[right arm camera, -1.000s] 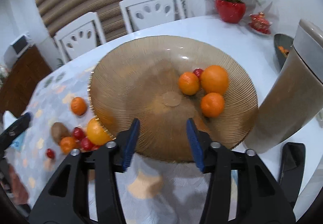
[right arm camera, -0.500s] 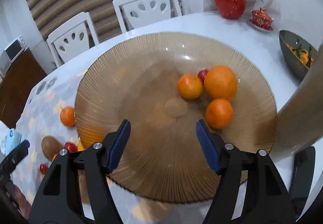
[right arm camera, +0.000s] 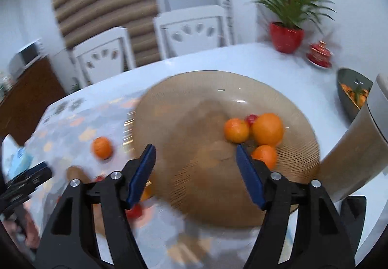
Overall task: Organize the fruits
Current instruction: 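Move both open tools back toward the remaining fruit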
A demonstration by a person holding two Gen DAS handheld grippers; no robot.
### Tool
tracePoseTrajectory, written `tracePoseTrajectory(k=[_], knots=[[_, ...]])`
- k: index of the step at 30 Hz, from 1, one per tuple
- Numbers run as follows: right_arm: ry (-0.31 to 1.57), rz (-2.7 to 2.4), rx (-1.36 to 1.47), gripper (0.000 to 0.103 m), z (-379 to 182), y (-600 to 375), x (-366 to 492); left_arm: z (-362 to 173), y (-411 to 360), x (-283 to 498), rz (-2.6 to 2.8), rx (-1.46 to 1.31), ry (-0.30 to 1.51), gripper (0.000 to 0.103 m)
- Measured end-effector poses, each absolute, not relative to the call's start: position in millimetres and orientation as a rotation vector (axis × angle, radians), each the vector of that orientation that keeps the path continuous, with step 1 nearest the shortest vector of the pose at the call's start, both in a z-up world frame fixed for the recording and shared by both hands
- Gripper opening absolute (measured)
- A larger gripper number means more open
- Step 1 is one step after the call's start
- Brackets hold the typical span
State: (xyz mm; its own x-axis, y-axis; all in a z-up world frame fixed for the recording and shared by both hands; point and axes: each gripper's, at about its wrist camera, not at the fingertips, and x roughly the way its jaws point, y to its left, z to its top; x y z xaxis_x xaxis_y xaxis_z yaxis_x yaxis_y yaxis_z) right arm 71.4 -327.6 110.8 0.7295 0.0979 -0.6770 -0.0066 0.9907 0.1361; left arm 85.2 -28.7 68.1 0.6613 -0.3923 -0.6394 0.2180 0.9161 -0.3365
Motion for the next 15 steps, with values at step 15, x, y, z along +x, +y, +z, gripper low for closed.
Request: tracePoseTrajectory(k=[15], knots=[[0.878, 0.264, -0.051, 0.089, 49, -245, -23, 33, 29, 32, -0.192, -0.161, 0.860, 0.075]])
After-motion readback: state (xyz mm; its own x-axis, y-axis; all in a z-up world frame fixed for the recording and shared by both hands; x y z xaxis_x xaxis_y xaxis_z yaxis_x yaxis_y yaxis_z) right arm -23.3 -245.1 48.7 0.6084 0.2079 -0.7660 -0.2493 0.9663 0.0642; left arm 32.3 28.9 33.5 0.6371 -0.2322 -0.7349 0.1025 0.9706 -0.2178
